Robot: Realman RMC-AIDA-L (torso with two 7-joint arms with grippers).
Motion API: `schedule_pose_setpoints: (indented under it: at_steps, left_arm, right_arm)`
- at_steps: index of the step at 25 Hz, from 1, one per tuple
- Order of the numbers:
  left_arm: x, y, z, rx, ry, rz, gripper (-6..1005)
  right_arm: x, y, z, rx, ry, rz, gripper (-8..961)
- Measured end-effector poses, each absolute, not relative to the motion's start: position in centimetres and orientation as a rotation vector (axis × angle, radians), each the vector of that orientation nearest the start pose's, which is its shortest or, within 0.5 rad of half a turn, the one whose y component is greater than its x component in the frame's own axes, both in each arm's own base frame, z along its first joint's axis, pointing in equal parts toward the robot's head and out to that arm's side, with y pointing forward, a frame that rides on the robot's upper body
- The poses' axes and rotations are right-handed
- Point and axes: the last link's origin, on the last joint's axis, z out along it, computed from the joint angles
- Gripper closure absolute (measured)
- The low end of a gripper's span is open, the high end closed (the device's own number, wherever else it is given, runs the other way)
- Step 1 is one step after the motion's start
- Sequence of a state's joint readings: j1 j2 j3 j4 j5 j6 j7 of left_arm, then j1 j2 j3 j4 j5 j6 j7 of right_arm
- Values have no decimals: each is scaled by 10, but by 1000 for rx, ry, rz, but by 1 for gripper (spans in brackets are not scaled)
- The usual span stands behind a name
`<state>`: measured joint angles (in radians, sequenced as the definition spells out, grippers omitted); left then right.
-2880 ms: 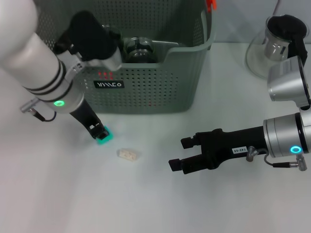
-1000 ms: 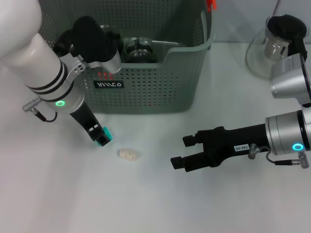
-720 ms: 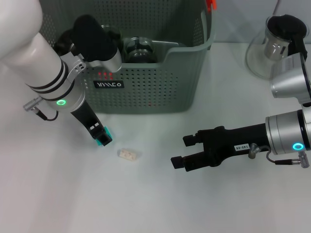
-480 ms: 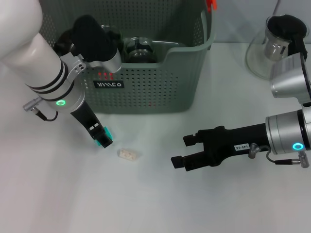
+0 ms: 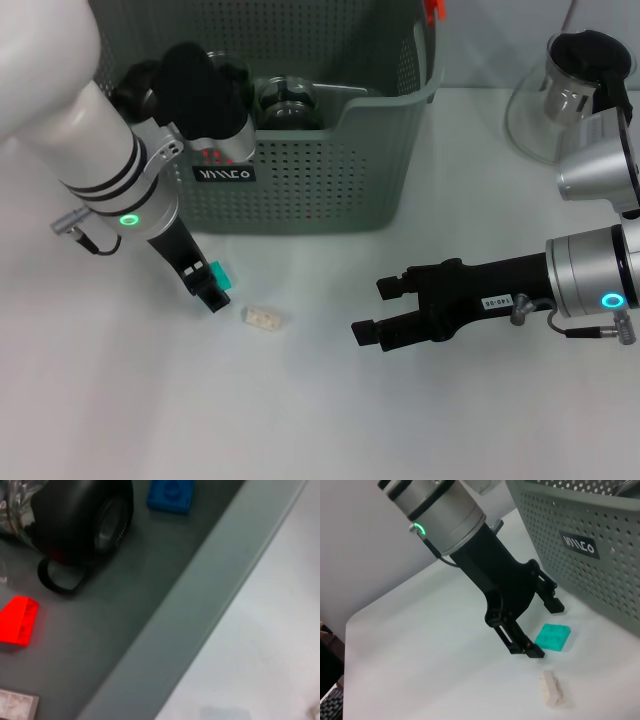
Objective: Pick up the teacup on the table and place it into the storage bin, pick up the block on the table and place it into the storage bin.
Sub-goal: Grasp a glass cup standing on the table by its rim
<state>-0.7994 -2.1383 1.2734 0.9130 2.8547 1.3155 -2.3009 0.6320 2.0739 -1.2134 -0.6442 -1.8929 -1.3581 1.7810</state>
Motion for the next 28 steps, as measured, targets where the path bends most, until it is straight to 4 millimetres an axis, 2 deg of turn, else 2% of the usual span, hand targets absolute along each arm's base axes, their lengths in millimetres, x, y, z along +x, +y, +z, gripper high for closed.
schedule_pose_setpoints:
  at_steps: [28]
  left_arm:
    - [-214, 385, -46, -2624, -662, 802, 144]
  right_arm:
    - [217, 338, -65, -2959, 906, 389, 12]
